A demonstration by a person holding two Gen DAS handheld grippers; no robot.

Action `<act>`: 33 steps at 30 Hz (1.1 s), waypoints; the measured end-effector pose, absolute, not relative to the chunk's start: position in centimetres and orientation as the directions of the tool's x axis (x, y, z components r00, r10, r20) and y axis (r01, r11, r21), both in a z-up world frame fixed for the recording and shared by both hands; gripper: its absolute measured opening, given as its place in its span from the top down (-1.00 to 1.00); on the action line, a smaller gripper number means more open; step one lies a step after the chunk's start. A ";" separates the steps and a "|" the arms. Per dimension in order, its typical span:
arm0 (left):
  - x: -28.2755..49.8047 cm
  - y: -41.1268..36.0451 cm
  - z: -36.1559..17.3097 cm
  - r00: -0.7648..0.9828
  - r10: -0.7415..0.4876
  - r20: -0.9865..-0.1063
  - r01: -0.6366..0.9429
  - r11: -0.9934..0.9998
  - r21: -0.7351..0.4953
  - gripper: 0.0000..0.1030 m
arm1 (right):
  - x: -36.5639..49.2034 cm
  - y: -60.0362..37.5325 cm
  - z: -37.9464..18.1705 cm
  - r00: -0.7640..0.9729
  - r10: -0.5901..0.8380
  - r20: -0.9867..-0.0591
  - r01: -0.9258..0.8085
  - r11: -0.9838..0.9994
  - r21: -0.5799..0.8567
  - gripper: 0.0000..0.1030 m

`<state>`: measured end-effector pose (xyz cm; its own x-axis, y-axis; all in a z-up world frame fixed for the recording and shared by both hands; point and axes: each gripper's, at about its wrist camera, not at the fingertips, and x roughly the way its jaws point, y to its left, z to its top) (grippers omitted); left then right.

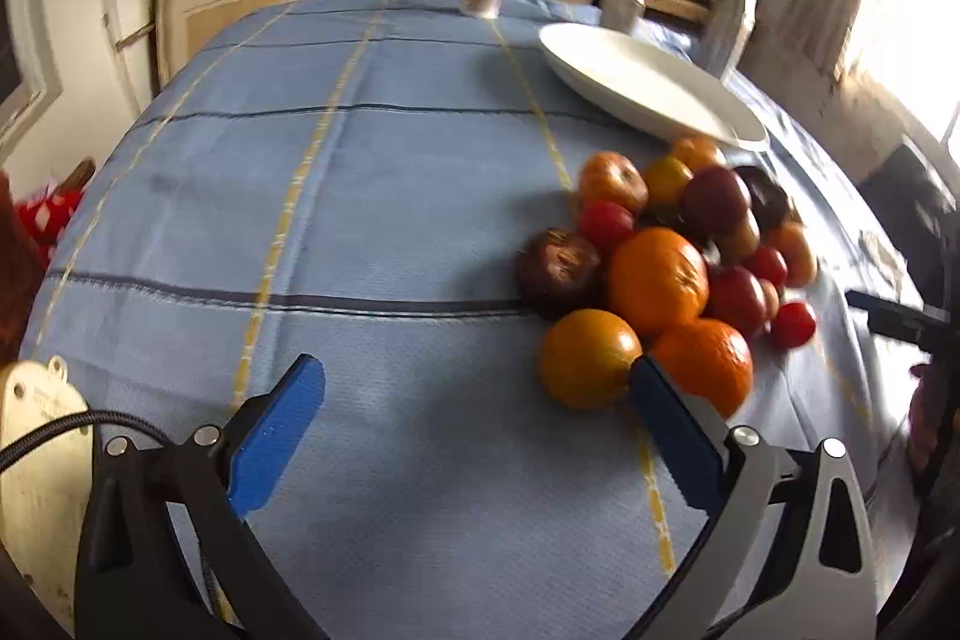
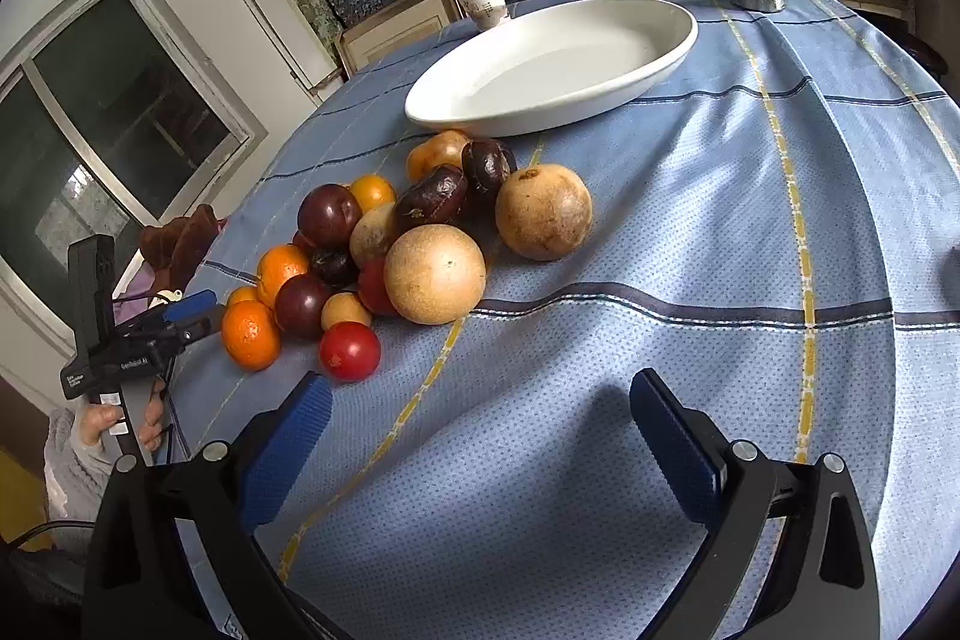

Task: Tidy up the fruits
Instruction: 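Lower the left gripper onto the orange fruit and close on it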

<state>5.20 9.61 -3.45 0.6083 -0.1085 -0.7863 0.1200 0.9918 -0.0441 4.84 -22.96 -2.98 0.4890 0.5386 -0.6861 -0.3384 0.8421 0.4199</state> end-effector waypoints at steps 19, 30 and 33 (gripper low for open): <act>5.8 5.4 -3.5 0.589 -0.185 -0.787 0.257 0.966 -0.035 0.13 | 4.5 -23.5 -2.8 0.517 0.536 -0.667 -0.332 0.844 0.420 -0.93; 3.9 5.4 -3.2 0.610 -0.187 -0.770 0.267 0.964 -0.023 0.26 | 3.5 -19.6 -2.0 0.508 0.474 -0.719 -0.450 0.858 0.247 -0.79; 4.1 5.5 -3.2 0.606 -0.197 -0.771 0.269 0.963 -0.035 0.26 | 3.4 -16.6 -1.8 0.474 0.472 -0.743 -0.525 0.829 0.192 -0.43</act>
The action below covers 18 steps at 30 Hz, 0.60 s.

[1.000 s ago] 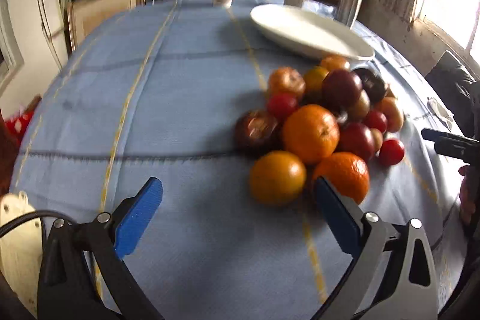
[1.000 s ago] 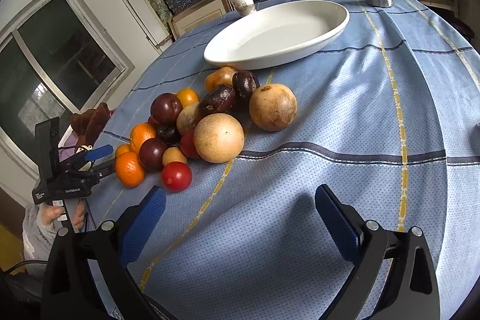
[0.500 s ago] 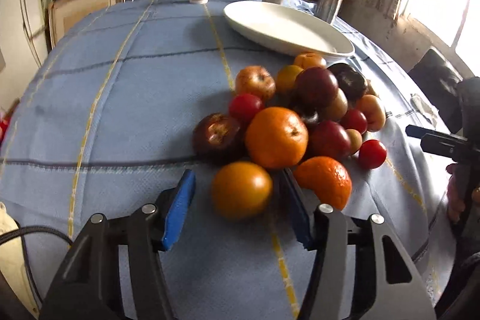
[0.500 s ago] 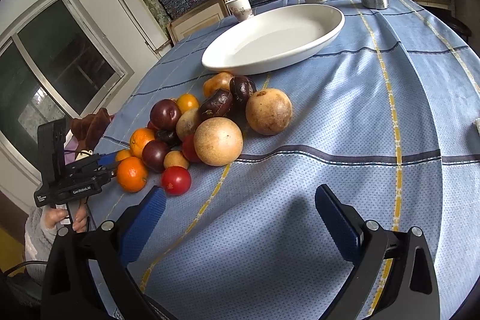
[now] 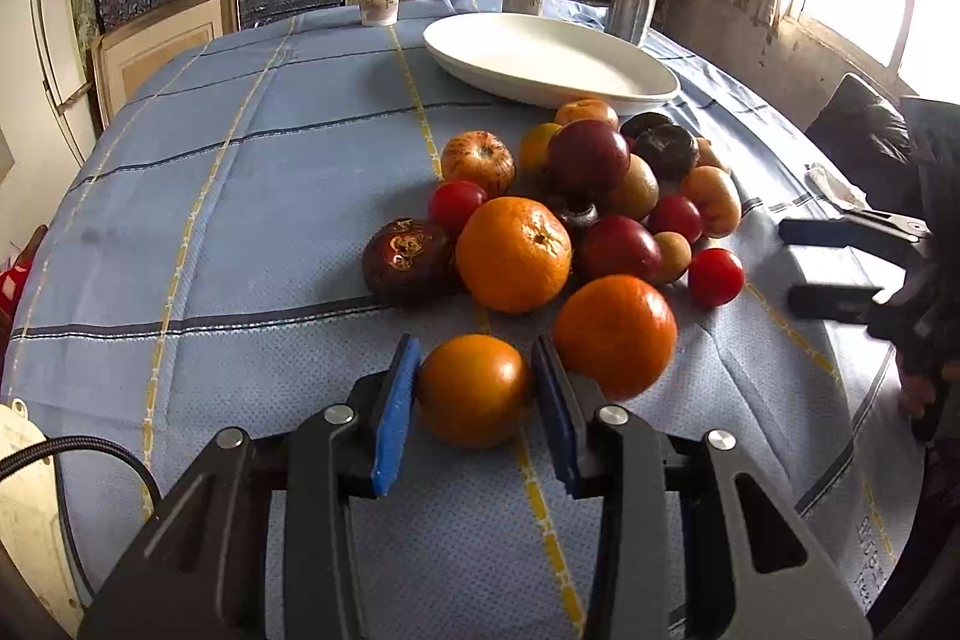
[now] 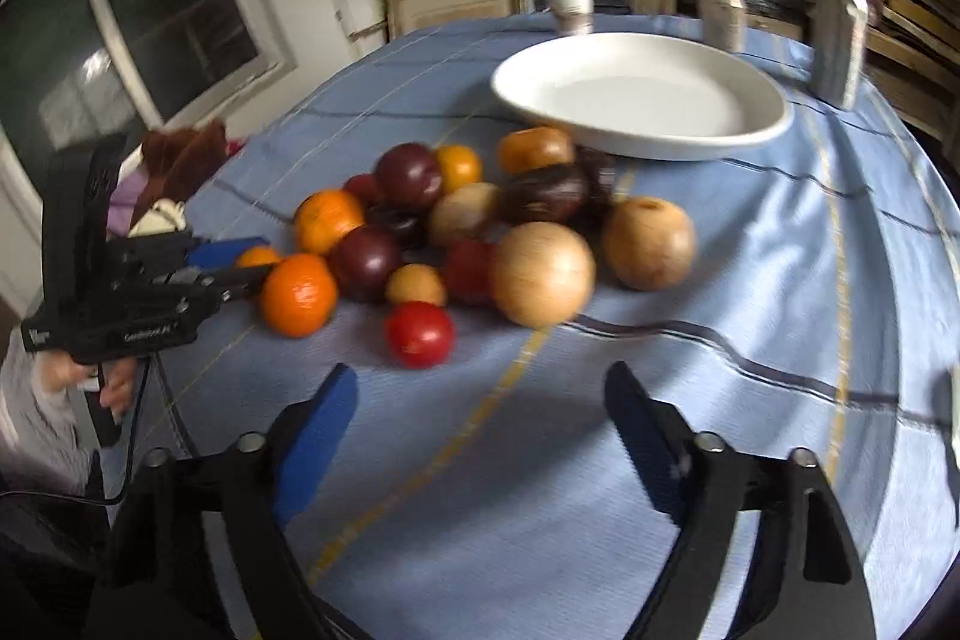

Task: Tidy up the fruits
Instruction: 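Lower the left gripper onto the orange fruit and close on it, then grasp the red cherry tomato with the right gripper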

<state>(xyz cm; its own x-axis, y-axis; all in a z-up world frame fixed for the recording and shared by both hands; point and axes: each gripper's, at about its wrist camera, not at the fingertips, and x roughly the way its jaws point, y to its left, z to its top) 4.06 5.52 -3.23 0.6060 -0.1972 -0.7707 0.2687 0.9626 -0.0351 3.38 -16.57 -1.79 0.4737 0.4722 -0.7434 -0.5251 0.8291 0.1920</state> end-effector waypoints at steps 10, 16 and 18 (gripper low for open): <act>4.5 6.1 -3.9 0.574 -0.241 -0.783 0.274 0.957 -0.094 0.26 | 5.6 -13.2 -2.3 0.416 0.453 -0.789 -0.562 0.810 0.169 0.39; 4.2 5.8 -3.9 0.573 -0.244 -0.782 0.284 0.955 -0.089 0.26 | 5.7 -13.0 -2.5 0.415 0.465 -0.782 -0.561 0.808 0.182 0.43; 4.1 5.8 -3.7 0.577 -0.240 -0.781 0.279 0.956 -0.088 0.26 | 5.5 -13.2 -2.5 0.418 0.473 -0.776 -0.558 0.808 0.192 0.43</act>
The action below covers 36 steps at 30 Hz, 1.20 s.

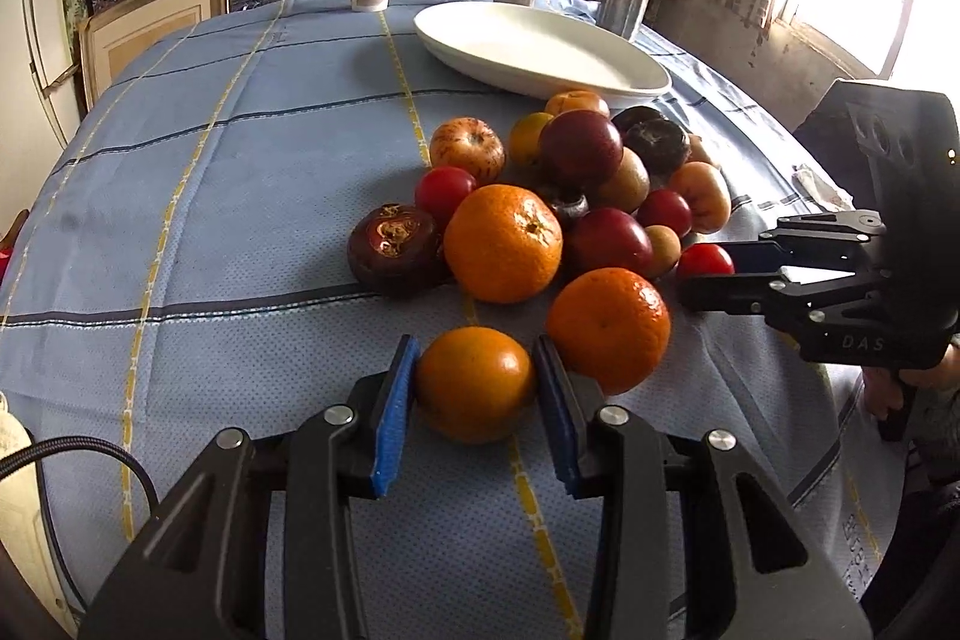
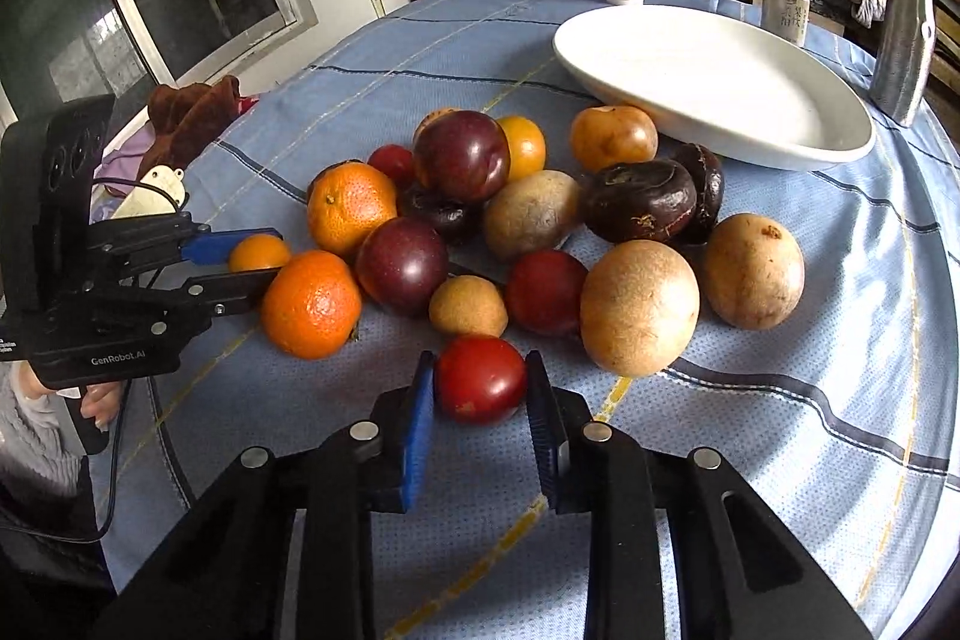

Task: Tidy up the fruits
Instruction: 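Grasp the red cherry tomato with the right gripper, then release the orange on the plate with the left gripper while the right releases the tomato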

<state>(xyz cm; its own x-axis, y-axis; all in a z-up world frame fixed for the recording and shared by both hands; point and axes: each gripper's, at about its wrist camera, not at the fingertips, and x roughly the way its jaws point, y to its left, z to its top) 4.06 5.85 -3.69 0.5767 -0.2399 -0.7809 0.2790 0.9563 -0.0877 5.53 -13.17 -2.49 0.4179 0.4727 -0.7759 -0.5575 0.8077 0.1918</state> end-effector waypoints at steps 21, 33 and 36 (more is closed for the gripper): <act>20.2 -2.3 3.4 0.653 -0.259 -0.712 0.323 0.945 -0.048 0.26 | 18.9 -20.2 4.0 0.641 0.378 -0.668 -0.336 0.920 0.199 0.43; 25.1 -2.3 -0.3 0.598 -0.294 -0.745 0.292 0.946 -0.140 -0.33 | 22.6 -20.5 0.4 0.640 0.359 -0.679 -0.289 0.932 0.220 0.10; 24.3 -1.1 1.0 0.620 -0.279 -0.734 0.269 0.954 -0.135 -0.33 | 21.7 -21.2 1.6 0.662 0.375 -0.649 -0.288 0.926 0.242 0.09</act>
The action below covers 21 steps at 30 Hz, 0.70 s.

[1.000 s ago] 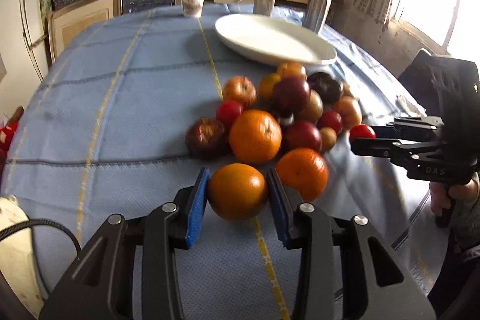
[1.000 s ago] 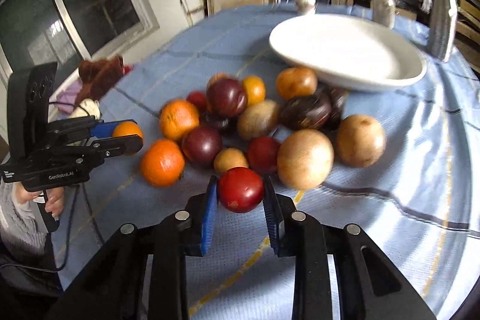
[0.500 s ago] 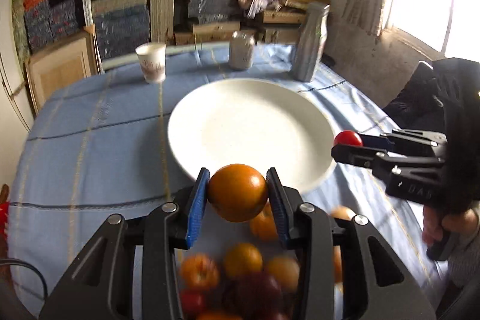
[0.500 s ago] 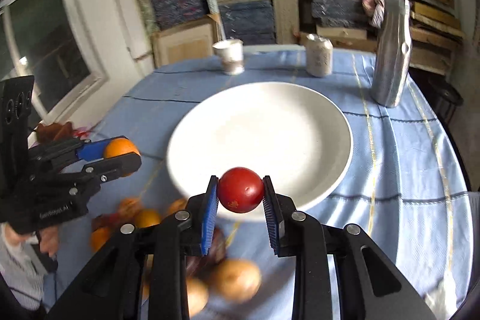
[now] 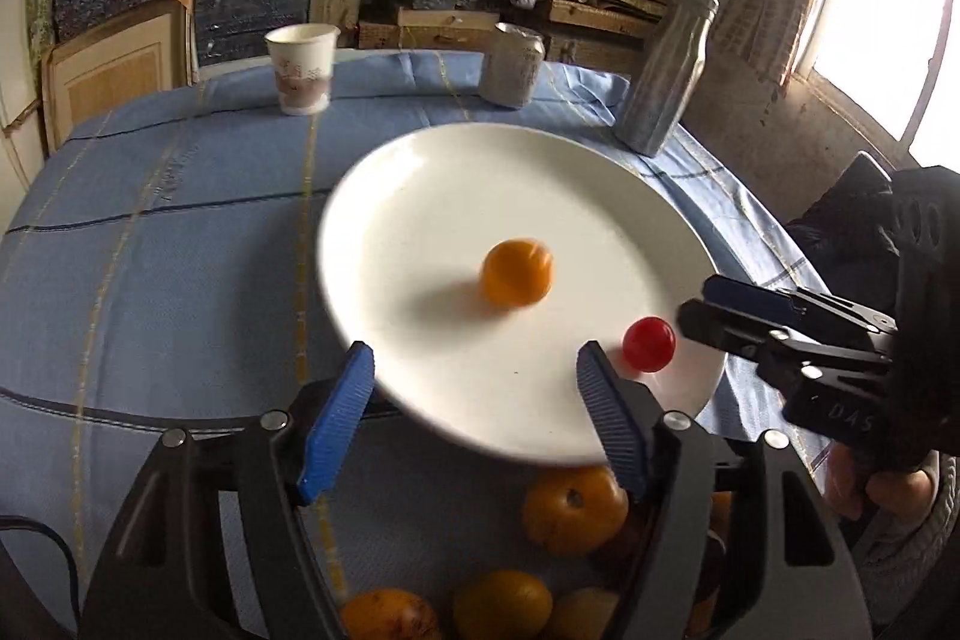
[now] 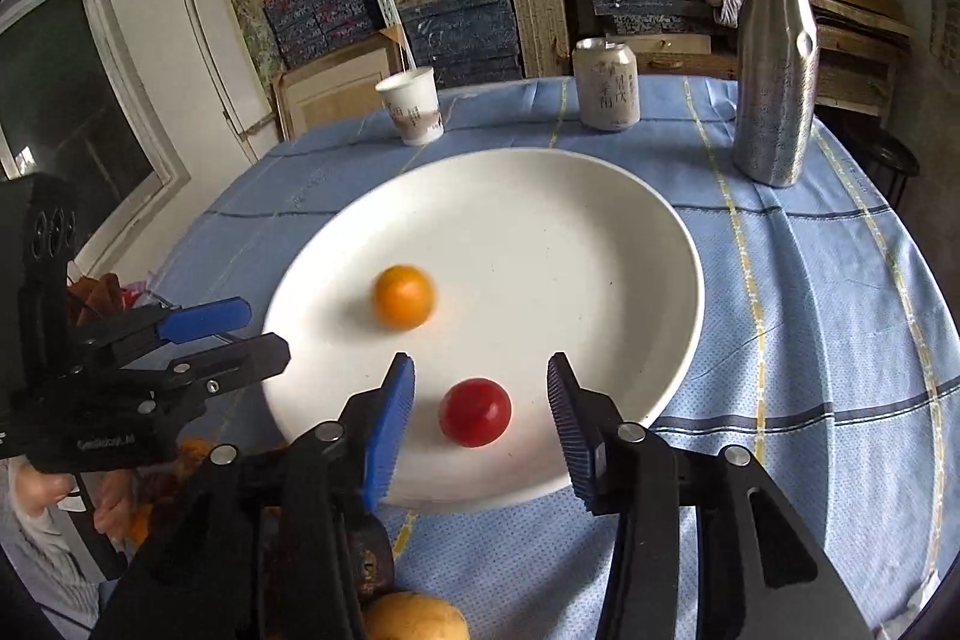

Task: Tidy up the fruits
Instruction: 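Release the orange on the plate with the left gripper while the right releases the tomato, then withdraw both open grippers from the plate back to the fruit pile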

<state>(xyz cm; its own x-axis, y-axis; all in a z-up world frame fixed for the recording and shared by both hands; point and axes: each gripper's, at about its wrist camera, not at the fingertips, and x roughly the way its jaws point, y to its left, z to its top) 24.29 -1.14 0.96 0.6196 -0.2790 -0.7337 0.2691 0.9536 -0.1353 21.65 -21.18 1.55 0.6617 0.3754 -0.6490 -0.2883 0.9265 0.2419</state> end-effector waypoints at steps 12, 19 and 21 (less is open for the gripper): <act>11.1 5.4 3.1 0.726 -0.119 -0.678 0.161 0.987 0.000 -0.64 | 10.3 -21.7 5.5 0.763 0.426 -0.487 -0.357 0.905 0.232 -0.58; 6.7 7.9 0.5 0.745 -0.032 -0.667 0.079 0.996 0.041 -0.75 | 7.3 -22.7 3.5 0.755 0.450 -0.476 -0.364 0.892 0.267 -0.60; 6.4 8.4 -0.1 0.742 -0.008 -0.670 0.063 0.996 0.058 -0.76 | 6.6 -22.9 3.1 0.747 0.466 -0.474 -0.375 0.884 0.279 -0.60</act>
<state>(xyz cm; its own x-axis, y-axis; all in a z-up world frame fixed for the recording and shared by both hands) 6.38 8.38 -0.06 0.7424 -0.0078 -0.6699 0.0628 0.9963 0.0580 6.57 -22.86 3.15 0.7467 0.4664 -0.4742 -0.3752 0.8840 0.2787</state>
